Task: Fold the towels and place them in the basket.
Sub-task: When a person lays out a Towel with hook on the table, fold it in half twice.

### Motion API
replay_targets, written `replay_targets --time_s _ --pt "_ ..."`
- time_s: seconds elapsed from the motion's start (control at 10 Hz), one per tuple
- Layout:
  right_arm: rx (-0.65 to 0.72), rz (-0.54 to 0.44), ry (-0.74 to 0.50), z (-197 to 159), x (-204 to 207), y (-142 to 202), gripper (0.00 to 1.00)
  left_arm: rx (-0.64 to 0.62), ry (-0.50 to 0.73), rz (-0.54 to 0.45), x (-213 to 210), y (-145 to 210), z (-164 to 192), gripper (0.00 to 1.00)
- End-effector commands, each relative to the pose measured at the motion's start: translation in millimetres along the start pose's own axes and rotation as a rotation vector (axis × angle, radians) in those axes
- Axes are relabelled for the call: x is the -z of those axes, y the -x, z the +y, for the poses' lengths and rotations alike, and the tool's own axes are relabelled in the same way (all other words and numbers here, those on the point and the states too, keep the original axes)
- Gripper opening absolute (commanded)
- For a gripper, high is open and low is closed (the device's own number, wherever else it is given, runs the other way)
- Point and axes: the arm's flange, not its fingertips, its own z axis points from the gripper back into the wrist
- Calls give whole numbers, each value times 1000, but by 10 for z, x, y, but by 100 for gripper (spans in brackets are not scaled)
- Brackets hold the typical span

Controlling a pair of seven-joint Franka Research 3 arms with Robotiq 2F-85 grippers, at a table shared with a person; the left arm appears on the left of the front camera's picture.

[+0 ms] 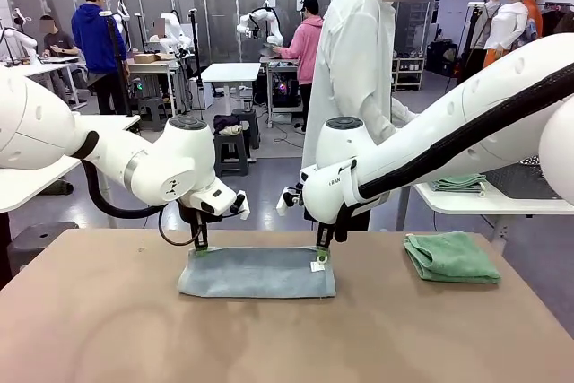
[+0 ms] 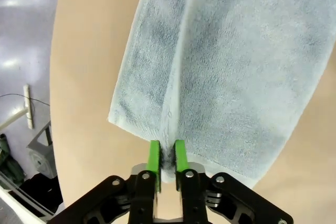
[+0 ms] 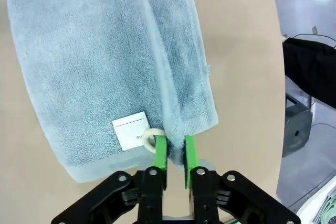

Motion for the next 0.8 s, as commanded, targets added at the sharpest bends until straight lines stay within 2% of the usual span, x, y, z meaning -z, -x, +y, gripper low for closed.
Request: replay_targets --time_s 0.0,0.1,0.2,0.3,0.4,0.5,0.6,0.7 --pt "18 -24 61 44 23 49 47 -36 -67 7 -26 7 10 42" --pt "18 -44 100 37 -23 68 29 -51 -125 3 -74 41 20 27" --pt "20 -52 110 41 -100 83 67 -50 -142 -19 -151 92 27 61" --pt "22 -64 92 67 -226 107 49 -23 -129 -52 -267 170 20 45" --pt "32 -60 30 148 -427 153 87 62 -79 -72 -425 271 -33 79" --pt "6 -60 -27 292 -729 238 69 144 -18 -65 -670 426 -115 62" --pt "-1 -34 -41 391 -1013 311 100 194 -2 -84 -899 573 -161 97" --pt "2 -40 -61 492 -1293 357 88 233 17 -93 -1107 702 -186 80"
